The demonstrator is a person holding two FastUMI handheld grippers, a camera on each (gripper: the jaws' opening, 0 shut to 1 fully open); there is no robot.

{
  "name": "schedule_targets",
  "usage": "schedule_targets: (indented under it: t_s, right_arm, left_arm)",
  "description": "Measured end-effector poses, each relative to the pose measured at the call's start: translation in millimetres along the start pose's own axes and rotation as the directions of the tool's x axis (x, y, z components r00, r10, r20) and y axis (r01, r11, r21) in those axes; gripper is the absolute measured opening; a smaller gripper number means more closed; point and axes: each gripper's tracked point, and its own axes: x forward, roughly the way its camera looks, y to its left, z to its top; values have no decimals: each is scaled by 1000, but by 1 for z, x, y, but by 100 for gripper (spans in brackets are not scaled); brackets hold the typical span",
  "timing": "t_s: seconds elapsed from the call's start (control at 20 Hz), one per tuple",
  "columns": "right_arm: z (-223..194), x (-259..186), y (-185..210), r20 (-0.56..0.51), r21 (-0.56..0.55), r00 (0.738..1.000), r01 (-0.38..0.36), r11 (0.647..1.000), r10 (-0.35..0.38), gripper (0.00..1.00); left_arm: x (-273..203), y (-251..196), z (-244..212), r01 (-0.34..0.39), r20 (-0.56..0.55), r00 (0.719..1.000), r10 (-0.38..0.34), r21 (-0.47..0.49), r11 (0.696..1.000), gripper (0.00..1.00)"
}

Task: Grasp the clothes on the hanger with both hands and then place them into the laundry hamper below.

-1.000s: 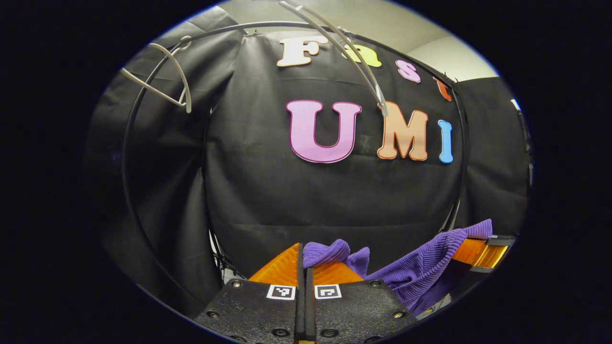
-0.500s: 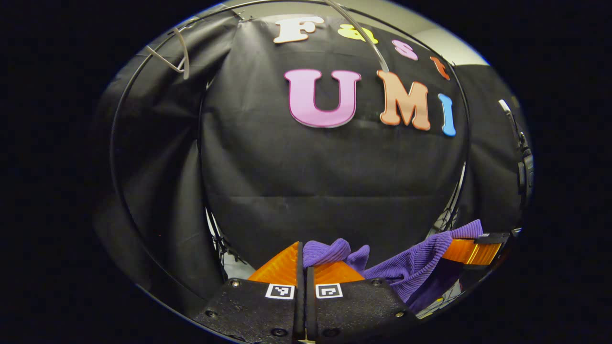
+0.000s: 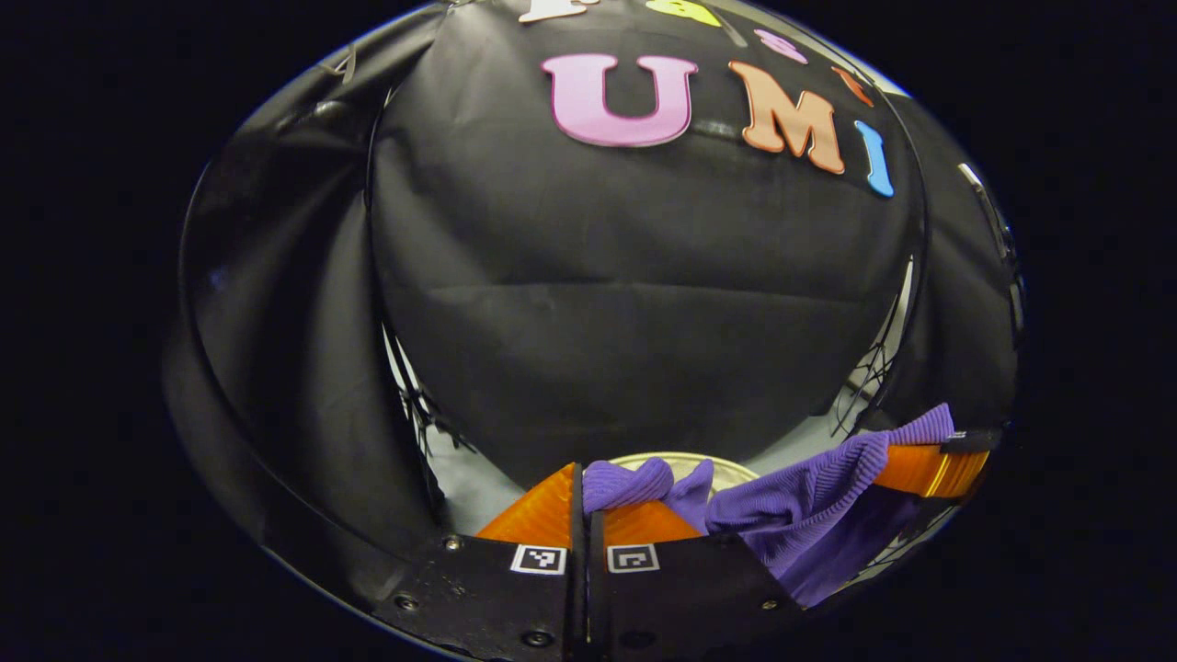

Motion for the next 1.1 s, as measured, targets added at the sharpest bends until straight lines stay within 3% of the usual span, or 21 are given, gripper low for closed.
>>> schedule_targets:
  t_s: [0.3, 0.55, 0.65, 0.7, 0.8, 0.85, 0.9, 1.05, 1.1]
  right_arm:
    - [-23, 30, -30, 26, 54, 998, 58, 997, -59, 3]
    - [-40, 54, -39, 19, 21, 996, 86, 996, -86, 4]
    - [-46, 58, -42, 14, 0, 995, 101, 995, -101, 8]
    - [-46, 58, -42, 12, -2, 995, 102, 995, -102, 8]
    - [-44, 58, -36, 15, -7, 995, 94, 996, -94, 21]
    - [-42, 55, -38, 20, -21, 994, 104, 994, -103, 46]
    - [-40, 55, -36, 21, -40, 994, 104, 994, -103, 50]
    - [-39, 55, -35, 31, -65, 991, 128, 990, -126, 100]
    - [-39, 54, -34, 30, -63, 992, 124, 990, -123, 98]
  left_arm:
    - [21, -4, -31, 11, -42, 999, -11, 8, 1000, 2]
    - [36, -3, -52, 14, -51, 999, -13, 34, 999, 5]
    - [40, -1, -64, 13, -76, 997, -10, 40, 999, 10]
    - [46, -3, -65, 24, -83, 996, -21, 40, 999, 19]
    - [40, -3, -60, 25, -87, 996, -22, 30, 999, 57]
    - [40, 2, -57, 7, -70, 998, -7, 11, 1000, 76]
    - [39, 3, -54, 3, -63, 998, -4, -15, 1000, 94]
    - [34, 4, -44, 5, -63, 998, -7, -25, 1000, 97]
    - [35, 7, -43, -4, -63, 998, 3, -13, 1000, 97]
